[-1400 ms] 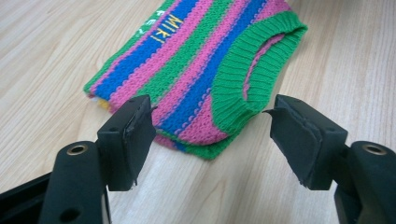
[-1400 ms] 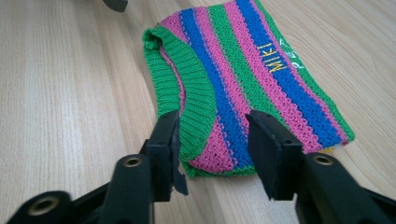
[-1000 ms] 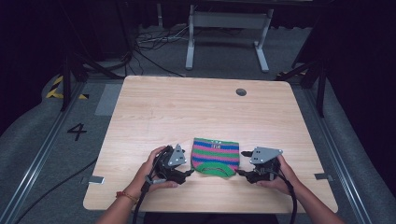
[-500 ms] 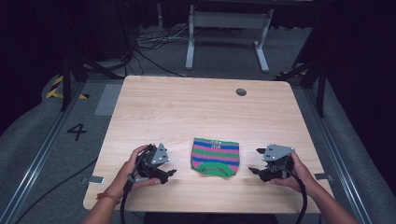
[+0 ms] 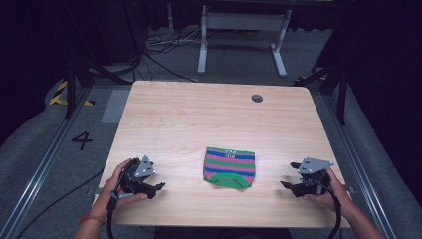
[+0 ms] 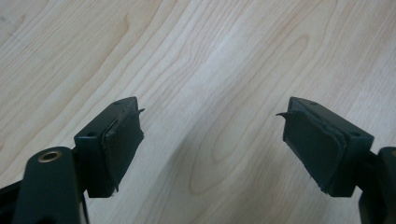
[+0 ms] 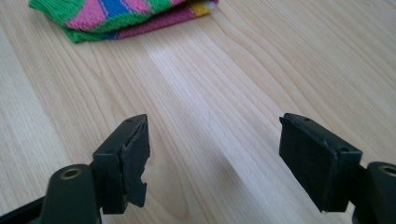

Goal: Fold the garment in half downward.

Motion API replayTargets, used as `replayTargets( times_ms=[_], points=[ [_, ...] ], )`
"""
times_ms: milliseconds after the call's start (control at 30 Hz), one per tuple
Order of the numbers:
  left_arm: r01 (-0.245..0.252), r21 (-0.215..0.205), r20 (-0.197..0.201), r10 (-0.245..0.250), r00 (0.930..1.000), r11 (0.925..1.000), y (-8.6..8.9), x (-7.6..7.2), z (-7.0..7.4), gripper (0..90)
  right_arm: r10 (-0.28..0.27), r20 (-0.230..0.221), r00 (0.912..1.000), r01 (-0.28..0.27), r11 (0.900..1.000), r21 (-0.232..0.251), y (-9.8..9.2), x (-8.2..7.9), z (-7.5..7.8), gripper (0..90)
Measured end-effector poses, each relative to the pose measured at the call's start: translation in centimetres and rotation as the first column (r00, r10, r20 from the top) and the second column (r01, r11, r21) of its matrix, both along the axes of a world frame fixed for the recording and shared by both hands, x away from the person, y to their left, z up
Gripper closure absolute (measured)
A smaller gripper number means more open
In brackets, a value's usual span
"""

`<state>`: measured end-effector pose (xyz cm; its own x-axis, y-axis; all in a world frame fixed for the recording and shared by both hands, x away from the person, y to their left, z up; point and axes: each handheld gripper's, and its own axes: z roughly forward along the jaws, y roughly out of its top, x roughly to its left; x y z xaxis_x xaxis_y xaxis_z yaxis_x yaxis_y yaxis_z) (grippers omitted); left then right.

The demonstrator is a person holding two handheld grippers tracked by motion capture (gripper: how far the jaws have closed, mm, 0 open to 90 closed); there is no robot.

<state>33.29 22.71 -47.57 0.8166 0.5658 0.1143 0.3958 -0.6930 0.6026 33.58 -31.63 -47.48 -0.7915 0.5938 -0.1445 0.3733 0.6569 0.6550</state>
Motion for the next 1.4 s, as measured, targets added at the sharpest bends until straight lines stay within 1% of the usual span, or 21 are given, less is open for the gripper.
replayTargets(
  times_ms=[67, 167, 200, 267, 367, 433, 500, 600, 633, 700, 733, 767, 800, 833, 867, 933, 1067, 1100, 1133, 1267, 1400],
  points=[
    [-0.009, -0.005, -0.002, 0.009, 1.0, 1.0, 0.6, -0.3, 0.0, 19.8, -0.017, -0.005, 0.9998, 0.017, 1.0, 0.002, -0.7, -0.3, -0.3, 25.4],
    [-0.027, -0.013, -0.003, 0.027, 0.9996, 0.9995, 1.5, -0.7, -0.2, 19.8, -0.027, 0.0, 0.9996, 0.027, 1.0, 0.006, -1.6, -0.7, -0.5, 25.4],
    [-0.027, -0.013, -0.003, 0.027, 0.9996, 0.9995, 1.5, -0.7, -0.2, 19.7, -0.027, 0.0, 0.9996, 0.027, 1.0, 0.006, -1.6, -0.7, -0.5, 25.4],
    [-0.032, -0.015, -0.01, 0.032, 0.9994, 0.9994, 2.1, -1.0, -0.3, 19.8, -0.044, -0.012, 0.9989, 0.045, 0.999, 0.021, -2.4, -0.9, -0.7, 25.4],
    [-0.05, -0.039, -0.018, 0.049, 0.9986, 0.998, 2.7, -1.3, -0.5, 19.8, -0.075, -0.028, 0.9968, 0.076, 0.997, 0.035, -3.5, -1.3, -1.1, 25.4],
    [-0.054, -0.052, -0.03, 0.052, 0.9982, 0.9972, 3.2, -1.5, -0.8, 19.8, -0.095, -0.036, 0.9948, 0.097, 0.994, 0.05, -4.3, -1.5, -1.3, 25.3],
    [-0.052, -0.052, -0.043, 0.05, 0.9978, 0.9973, 3.4, -1.6, -0.9, 19.8, -0.108, -0.042, 0.9933, 0.11, 0.992, 0.055, -4.9, -1.8, -1.5, 24.9],
    [-0.054, -0.056, -0.064, 0.051, 0.9966, 0.9969, 3.8, -1.7, -1.4, 19.8, -0.131, -0.049, 0.9901, 0.135, 0.988, 0.077, -5.8, -2.2, -1.8, 24.6],
    [-0.055, -0.062, -0.079, 0.05, 0.9956, 0.9966, 3.9, -1.7, -1.6, 19.9, -0.138, -0.051, 0.9891, 0.142, 0.986, 0.085, -6.1, -2.3, -2.0, 24.6],
    [-0.06, -0.102, -0.1, 0.05, 0.9938, 0.993, 4.4, -1.6, -1.9, 20.3, -0.154, -0.053, 0.9866, 0.159, 0.982, 0.098, -6.4, -2.6, -2.4, 23.4],
    [-0.062, -0.115, -0.103, 0.05, 0.9934, 0.9914, 4.6, -1.6, -2.0, 20.3, -0.154, -0.064, 0.986, 0.161, 0.979, 0.125, -6.7, -2.8, -2.6, 22.7],
    [-0.069, -0.133, -0.101, 0.056, 0.9933, 0.9887, 4.7, -1.7, -2.2, 19.7, -0.159, -0.07, 0.9848, 0.168, 0.975, 0.144, -6.9, -2.8, -2.8, 21.7],
    [-0.069, -0.133, -0.101, 0.056, 0.9933, 0.9887, 4.7, -1.7, -2.2, 19.0, -0.174, -0.081, 0.9814, 0.186, 0.968, 0.168, -7.1, -2.8, -3.0, 20.2],
    [-0.07, -0.141, -0.089, 0.057, 0.9944, 0.9875, 4.7, -1.7, -2.3, 19.0, -0.174, -0.081, 0.9814, 0.186, 0.968, 0.168, -7.1, -2.8, -3.0, 20.2],
    [-0.073, -0.144, -0.08, 0.062, 0.9949, 0.9869, 4.7, -1.8, -2.4, 17.3, -0.183, -0.089, 0.9791, 0.196, 0.965, 0.172, -7.2, -2.8, -3.1, 19.8],
    [-0.078, -0.151, -0.075, 0.068, 0.9949, 0.9854, 4.6, -1.8, -2.6, 14.6, -0.183, -0.088, 0.9791, 0.196, 0.966, 0.169, -7.3, -2.8, -3.1, 19.0],
    [-0.077, -0.149, -0.078, 0.066, 0.9948, 0.9858, 4.6, -1.8, -2.5, 14.5, -0.185, -0.088, 0.9789, 0.197, 0.966, 0.167, -7.3, -2.7, -3.1, 18.1],
    [-0.081, -0.152, -0.074, 0.071, 0.9948, 0.9851, 4.6, -1.8, -2.6, 14.5, -0.186, -0.088, 0.9787, 0.198, 0.966, 0.168, -7.3, -2.7, -3.1, 18.1],
    [-0.089, -0.158, -0.079, 0.077, 0.9939, 0.9835, 4.5, -1.7, -2.6, 14.3, -0.185, -0.087, 0.9789, 0.198, 0.966, 0.167, -7.3, -2.7, -3.1, 18.1],
    [-0.096, -0.151, -0.074, 0.085, 0.9936, 0.9839, 4.5, -1.6, -2.6, 13.7, -0.185, -0.087, 0.9788, 0.198, 0.966, 0.167, -7.3, -2.7, -3.1, 18.1],
    [-0.116, -0.153, -0.074, 0.106, 0.9917, 0.9813, 4.6, -1.6, -2.6, 13.7, -0.191, -0.088, 0.9777, 0.204, 0.965, 0.167, -7.3, -2.8, -3.1, 18.0]
  ],
)
